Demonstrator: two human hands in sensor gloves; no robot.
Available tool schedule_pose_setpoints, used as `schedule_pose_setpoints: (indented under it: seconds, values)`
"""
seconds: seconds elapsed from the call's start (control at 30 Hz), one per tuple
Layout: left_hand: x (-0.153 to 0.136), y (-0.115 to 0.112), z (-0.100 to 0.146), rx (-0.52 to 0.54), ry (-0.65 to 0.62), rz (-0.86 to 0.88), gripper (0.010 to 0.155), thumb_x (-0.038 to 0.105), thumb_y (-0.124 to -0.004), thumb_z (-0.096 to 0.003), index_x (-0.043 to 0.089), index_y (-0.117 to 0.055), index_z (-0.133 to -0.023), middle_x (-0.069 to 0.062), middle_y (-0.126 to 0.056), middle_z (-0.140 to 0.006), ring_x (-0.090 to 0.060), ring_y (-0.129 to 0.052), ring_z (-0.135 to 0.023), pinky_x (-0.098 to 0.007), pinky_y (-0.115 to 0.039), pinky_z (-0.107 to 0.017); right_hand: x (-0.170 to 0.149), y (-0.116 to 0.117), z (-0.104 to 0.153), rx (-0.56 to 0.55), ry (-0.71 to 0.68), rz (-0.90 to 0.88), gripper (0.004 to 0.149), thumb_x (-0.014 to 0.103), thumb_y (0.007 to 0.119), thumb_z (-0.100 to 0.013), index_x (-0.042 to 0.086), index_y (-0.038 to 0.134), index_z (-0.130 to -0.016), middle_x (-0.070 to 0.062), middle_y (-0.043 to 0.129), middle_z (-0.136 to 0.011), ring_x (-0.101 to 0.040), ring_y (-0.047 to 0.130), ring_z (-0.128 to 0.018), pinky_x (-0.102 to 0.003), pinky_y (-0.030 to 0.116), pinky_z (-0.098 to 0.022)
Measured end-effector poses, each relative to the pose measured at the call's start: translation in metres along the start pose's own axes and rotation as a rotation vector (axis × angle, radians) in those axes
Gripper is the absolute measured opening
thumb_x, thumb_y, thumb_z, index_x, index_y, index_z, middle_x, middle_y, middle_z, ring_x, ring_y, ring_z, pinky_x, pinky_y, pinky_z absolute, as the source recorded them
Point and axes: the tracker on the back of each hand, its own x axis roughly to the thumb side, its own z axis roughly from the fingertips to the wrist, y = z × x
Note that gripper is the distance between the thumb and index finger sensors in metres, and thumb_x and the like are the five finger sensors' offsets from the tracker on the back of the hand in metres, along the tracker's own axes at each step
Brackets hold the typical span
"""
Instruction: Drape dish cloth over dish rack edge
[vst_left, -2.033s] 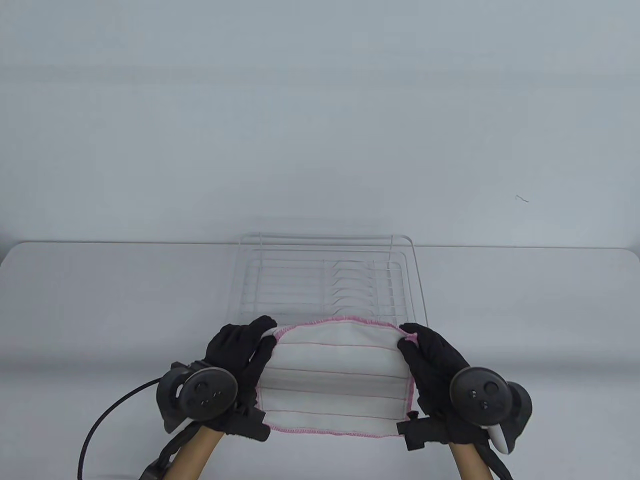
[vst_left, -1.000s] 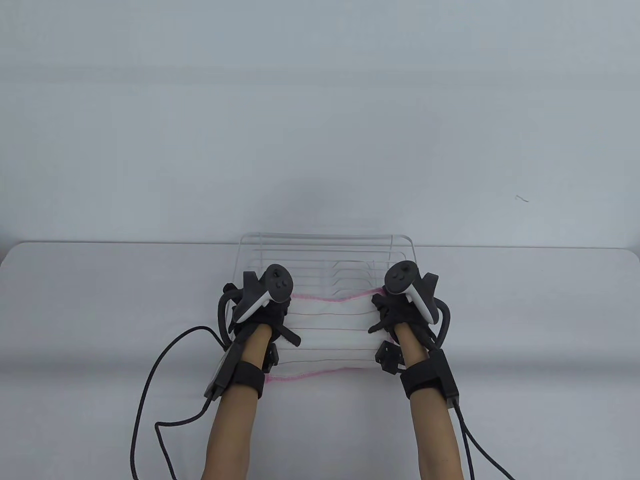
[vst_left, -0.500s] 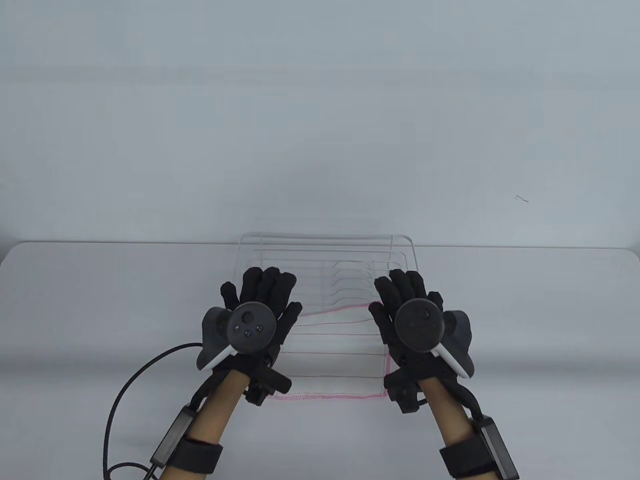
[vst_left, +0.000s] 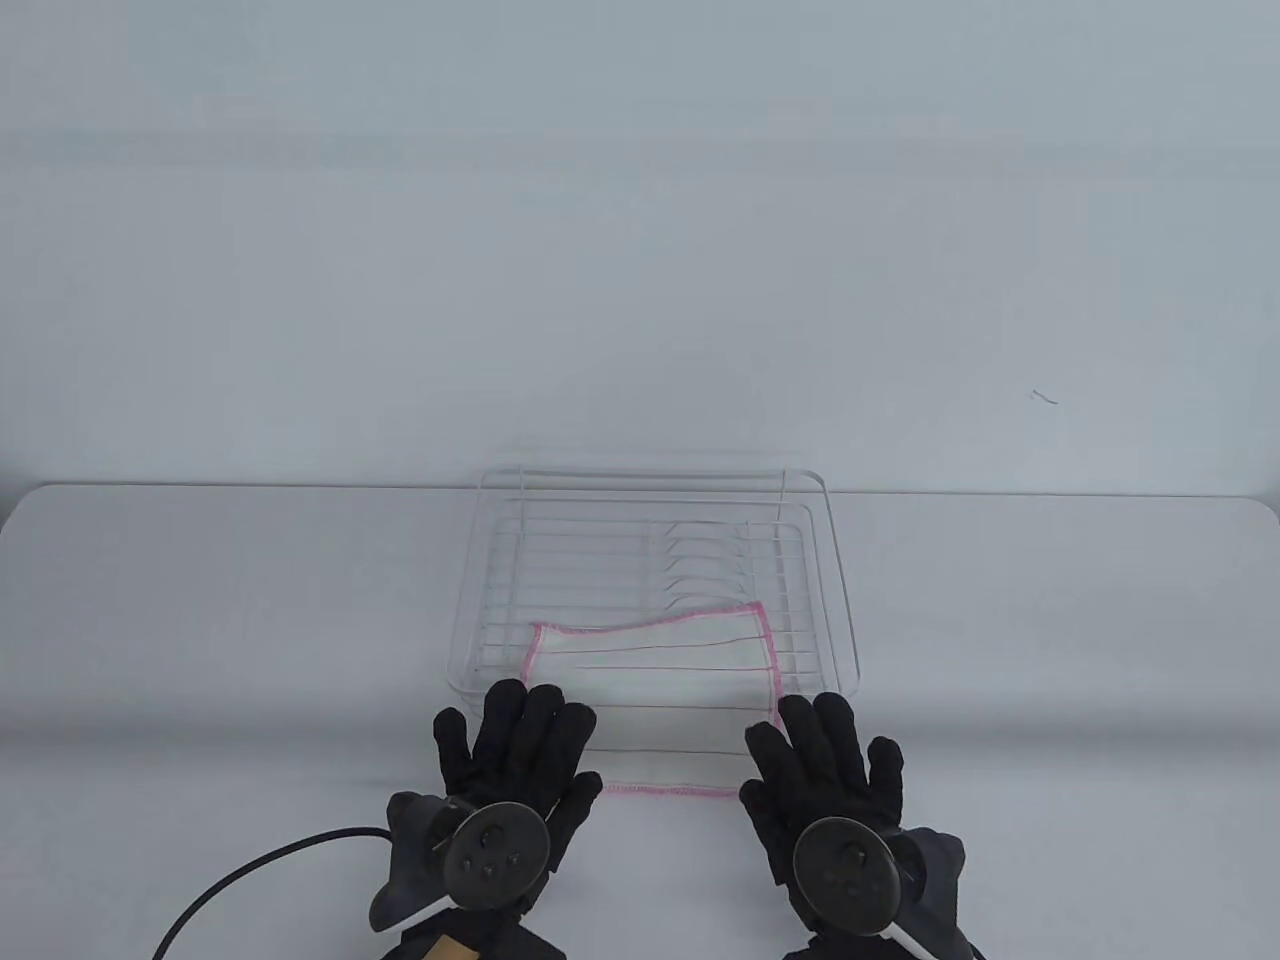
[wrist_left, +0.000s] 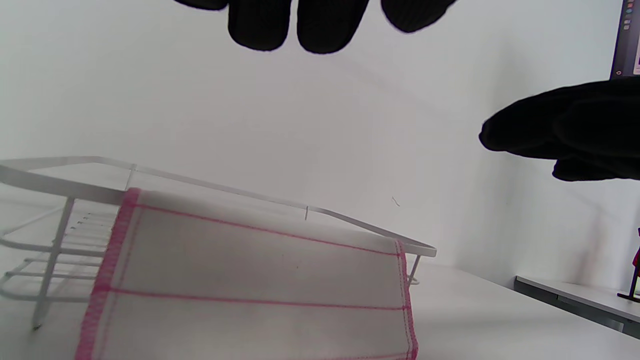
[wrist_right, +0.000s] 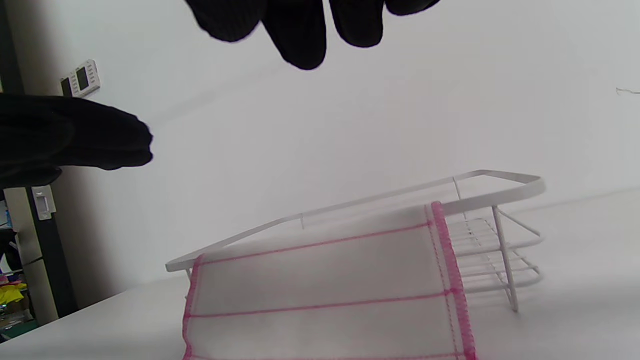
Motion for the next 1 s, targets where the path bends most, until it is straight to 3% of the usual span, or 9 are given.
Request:
schedule_pose_setpoints:
  seconds: [0.17, 1.0]
  values:
    - [-0.015, -0.016, 0.005, -0.012, 0.031, 0.037, 0.058, 0.037, -0.056, -0.0634, 0.007, -0.053, -0.113, -0.032, -0.051, -0.116, -0.059, -0.037, -0.106, -0.082, -0.02, -0.059, -0.009, 0.023, 0.002, 0.033, 0.015, -0.026, 0.052, 0.039, 0.055, -0.065, 0.017, 0.051, -0.111, -0.014, 0.037, -0.122, -0.04, 0.029, -0.115, -0.071, 0.021, -0.072]
    - [-0.013, -0.018, 0.005, -0.04, 0.029, 0.059, 0.058, 0.037, -0.055, -0.0635, 0.007, -0.053, -0.113, -0.032, -0.05, -0.115, -0.059, -0.036, -0.106, -0.082, -0.02, -0.06, -0.012, 0.025, 0.001, 0.049, 0.021, -0.048, 0.052, 0.04, 0.055, -0.065, 0.017, 0.051, -0.111, -0.014, 0.038, -0.122, -0.04, 0.03, -0.115, -0.071, 0.023, -0.072]
